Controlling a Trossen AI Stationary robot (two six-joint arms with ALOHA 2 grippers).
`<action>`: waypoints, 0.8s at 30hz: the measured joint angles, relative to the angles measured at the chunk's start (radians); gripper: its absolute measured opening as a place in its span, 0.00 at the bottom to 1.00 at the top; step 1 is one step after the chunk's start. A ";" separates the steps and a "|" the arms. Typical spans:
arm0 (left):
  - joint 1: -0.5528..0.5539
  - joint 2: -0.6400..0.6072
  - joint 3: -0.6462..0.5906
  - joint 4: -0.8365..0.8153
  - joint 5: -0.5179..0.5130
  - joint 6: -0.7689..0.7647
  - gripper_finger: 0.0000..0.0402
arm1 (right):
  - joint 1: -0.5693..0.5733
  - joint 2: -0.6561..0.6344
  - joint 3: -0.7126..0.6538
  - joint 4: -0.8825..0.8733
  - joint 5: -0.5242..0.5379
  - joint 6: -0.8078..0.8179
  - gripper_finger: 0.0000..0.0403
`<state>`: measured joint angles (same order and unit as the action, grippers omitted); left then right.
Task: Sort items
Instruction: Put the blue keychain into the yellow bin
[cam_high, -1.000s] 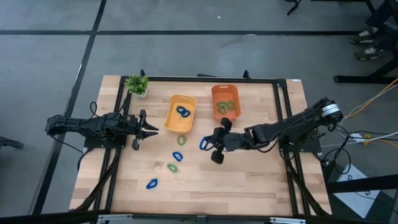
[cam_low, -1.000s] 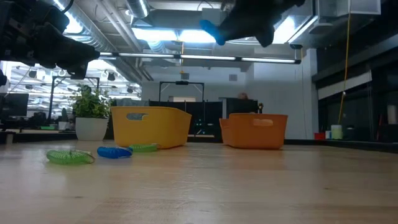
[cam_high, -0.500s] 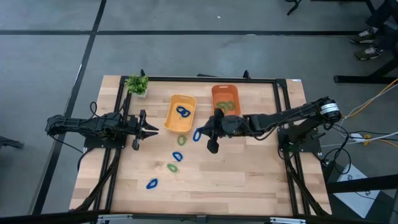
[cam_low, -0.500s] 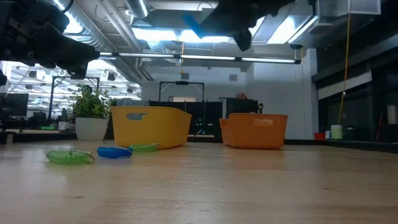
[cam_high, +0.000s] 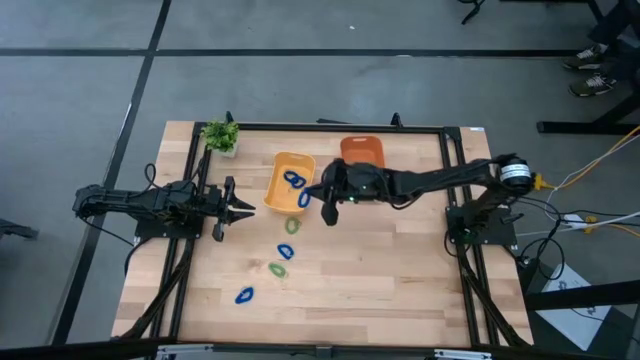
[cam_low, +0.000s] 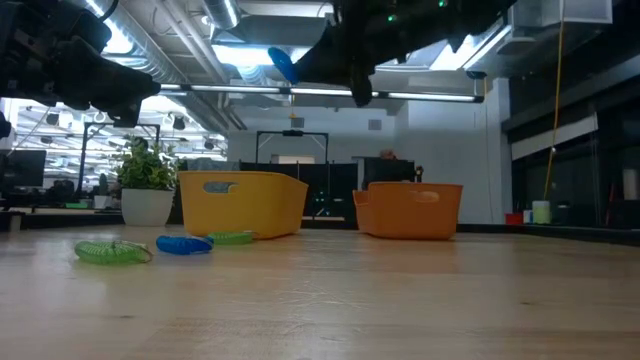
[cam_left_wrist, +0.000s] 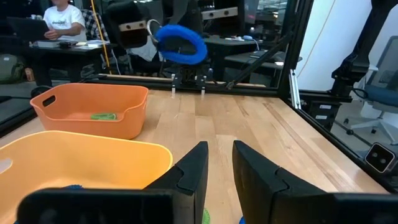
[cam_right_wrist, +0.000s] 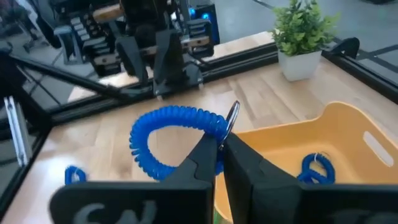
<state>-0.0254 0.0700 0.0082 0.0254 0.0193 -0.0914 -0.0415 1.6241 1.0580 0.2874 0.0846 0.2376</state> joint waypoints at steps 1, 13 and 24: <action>0.000 0.000 0.000 0.000 0.000 0.000 0.18 | -0.005 0.004 0.000 0.009 -0.002 0.011 0.05; 0.000 0.000 0.000 0.000 0.000 0.000 0.17 | -0.056 0.004 0.000 0.056 -0.007 -0.024 0.05; 0.000 0.000 0.000 0.001 0.000 0.000 0.17 | -0.086 0.078 0.127 -0.072 -0.036 -0.044 0.05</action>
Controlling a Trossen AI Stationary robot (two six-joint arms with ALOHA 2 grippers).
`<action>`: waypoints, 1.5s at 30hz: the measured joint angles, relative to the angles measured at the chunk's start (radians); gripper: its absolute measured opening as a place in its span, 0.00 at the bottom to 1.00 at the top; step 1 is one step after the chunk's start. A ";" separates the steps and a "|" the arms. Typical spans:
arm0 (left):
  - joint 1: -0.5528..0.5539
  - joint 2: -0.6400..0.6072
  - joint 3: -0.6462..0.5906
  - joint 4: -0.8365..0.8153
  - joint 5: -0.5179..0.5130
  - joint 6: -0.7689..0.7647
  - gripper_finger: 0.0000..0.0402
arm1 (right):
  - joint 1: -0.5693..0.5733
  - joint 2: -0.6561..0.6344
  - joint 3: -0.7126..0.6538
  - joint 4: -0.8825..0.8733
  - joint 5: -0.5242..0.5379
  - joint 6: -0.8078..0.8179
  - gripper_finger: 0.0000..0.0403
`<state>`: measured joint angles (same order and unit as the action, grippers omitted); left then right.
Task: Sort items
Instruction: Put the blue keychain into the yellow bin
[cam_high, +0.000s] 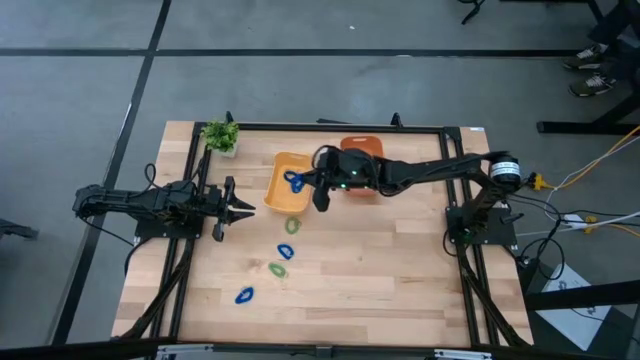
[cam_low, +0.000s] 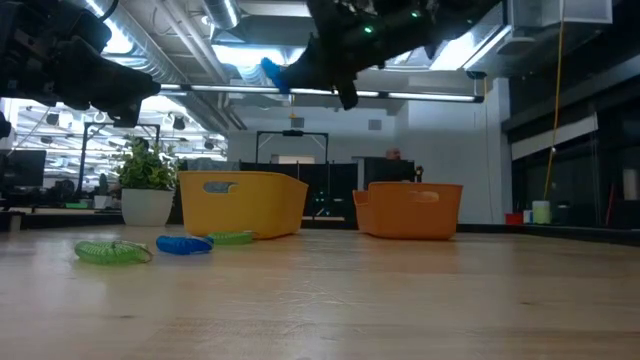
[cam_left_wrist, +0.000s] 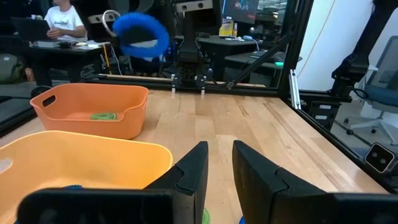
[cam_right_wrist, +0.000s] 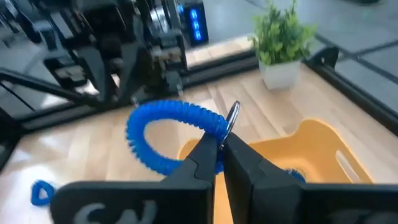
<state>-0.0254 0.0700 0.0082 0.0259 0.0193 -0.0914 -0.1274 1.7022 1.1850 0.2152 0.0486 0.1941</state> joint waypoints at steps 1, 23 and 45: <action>0.000 0.000 0.000 0.000 0.000 0.000 0.17 | 0.000 0.013 0.030 -0.044 0.000 -0.004 0.05; 0.000 0.000 0.000 0.000 0.000 0.000 0.17 | -0.037 0.306 0.572 -0.714 0.046 0.013 0.05; 0.000 0.000 0.000 0.000 0.000 0.000 0.17 | -0.047 0.306 0.572 -0.688 0.110 -0.011 0.10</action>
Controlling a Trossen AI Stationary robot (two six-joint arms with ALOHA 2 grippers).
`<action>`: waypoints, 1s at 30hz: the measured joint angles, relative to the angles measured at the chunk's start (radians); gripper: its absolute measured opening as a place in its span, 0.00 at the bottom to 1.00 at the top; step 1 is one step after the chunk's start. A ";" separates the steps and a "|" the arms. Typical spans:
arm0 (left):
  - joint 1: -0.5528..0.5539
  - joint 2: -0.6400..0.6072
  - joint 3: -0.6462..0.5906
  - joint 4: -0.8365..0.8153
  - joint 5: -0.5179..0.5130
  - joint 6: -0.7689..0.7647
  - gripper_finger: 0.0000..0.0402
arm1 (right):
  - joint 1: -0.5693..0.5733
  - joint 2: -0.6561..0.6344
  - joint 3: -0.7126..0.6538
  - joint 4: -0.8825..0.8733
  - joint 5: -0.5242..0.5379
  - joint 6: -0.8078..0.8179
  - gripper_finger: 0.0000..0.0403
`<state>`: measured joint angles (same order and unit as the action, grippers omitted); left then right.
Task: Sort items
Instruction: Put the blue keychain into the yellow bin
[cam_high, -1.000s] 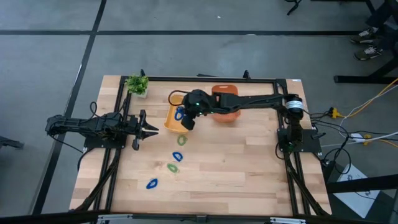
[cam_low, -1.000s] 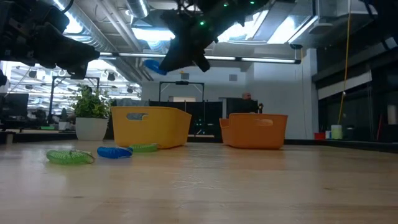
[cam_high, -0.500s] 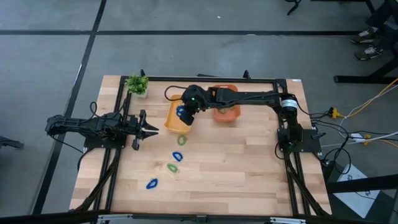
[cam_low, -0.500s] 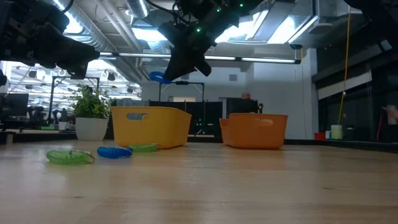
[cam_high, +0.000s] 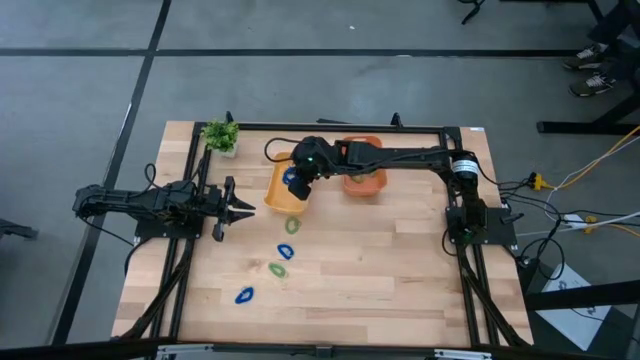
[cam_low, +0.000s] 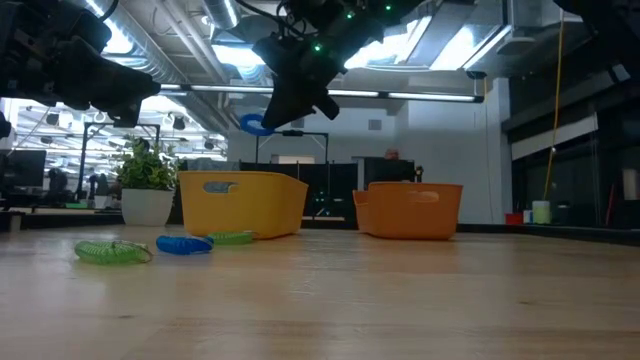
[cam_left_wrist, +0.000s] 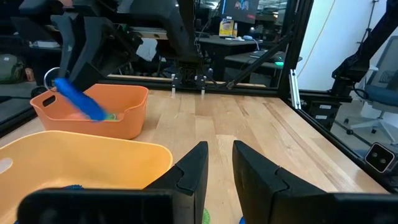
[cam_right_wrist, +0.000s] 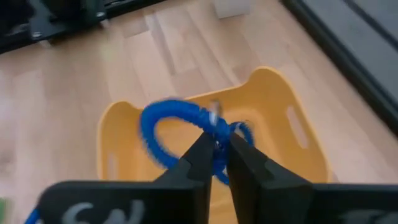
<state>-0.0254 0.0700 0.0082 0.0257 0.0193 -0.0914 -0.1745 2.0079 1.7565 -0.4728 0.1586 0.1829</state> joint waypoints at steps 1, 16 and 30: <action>0.000 0.000 0.000 0.000 0.000 0.000 0.18 | 0.000 0.000 0.000 0.000 0.014 0.001 0.12; 0.000 0.000 0.000 0.000 0.000 0.000 0.17 | 0.000 0.000 -0.001 -0.014 0.064 0.029 0.33; 0.000 0.000 0.000 0.000 0.000 0.000 0.17 | 0.092 -0.014 -0.001 -0.171 0.190 -0.015 0.18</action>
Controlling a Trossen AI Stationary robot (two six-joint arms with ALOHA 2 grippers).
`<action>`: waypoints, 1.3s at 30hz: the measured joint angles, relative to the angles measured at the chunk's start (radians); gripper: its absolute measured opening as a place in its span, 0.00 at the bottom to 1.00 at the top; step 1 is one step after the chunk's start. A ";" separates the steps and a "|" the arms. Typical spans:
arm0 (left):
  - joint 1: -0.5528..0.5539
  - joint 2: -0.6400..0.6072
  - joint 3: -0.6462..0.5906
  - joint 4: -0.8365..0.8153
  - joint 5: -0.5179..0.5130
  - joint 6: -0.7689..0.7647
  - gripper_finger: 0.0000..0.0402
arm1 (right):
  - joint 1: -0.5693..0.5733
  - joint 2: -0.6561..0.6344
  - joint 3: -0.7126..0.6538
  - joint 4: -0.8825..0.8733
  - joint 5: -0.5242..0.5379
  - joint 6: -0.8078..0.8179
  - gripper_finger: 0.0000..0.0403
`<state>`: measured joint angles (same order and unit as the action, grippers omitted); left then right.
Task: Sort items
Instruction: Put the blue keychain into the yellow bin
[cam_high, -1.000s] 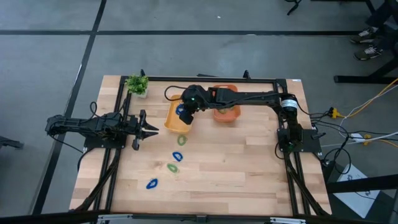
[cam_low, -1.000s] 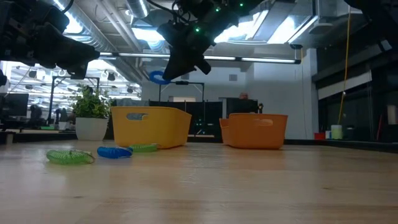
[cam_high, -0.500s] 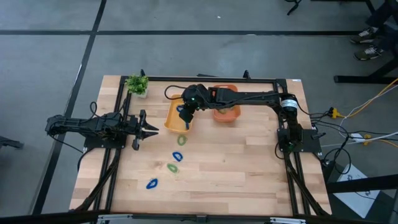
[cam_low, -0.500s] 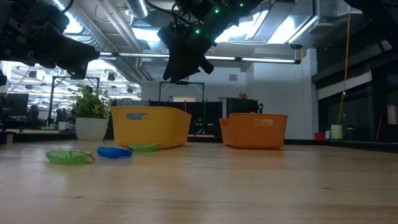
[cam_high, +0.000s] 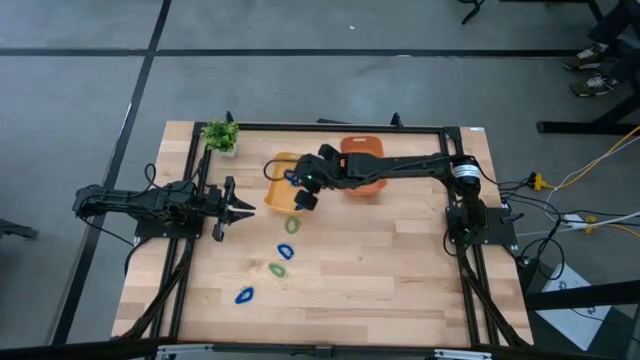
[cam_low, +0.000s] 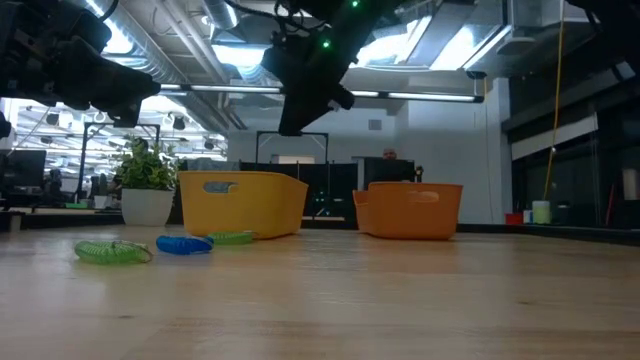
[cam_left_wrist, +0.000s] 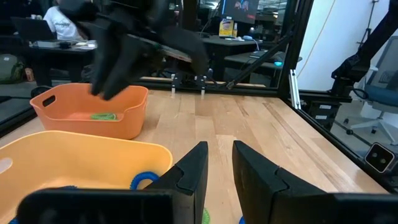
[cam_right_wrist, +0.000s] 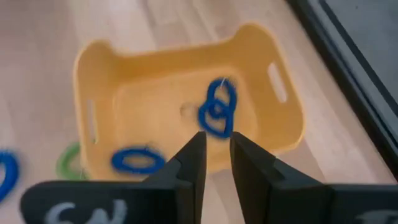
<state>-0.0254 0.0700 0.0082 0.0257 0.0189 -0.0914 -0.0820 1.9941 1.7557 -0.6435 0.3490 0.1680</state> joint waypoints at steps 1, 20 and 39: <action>0.000 0.000 0.000 0.000 0.000 0.000 0.17 | 0.010 -0.004 0.000 -0.021 0.000 -0.010 0.17; 0.000 0.000 0.000 0.000 0.000 0.000 0.18 | 0.205 -0.018 -0.002 -0.133 -0.089 -0.175 0.14; 0.000 0.000 0.000 0.000 0.000 0.000 0.17 | 0.283 0.024 -0.029 0.053 -0.273 -0.326 0.14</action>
<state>-0.0254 0.0700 0.0082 0.0257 0.0193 -0.0914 0.2011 2.0183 1.7266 -0.5910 0.0755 -0.1577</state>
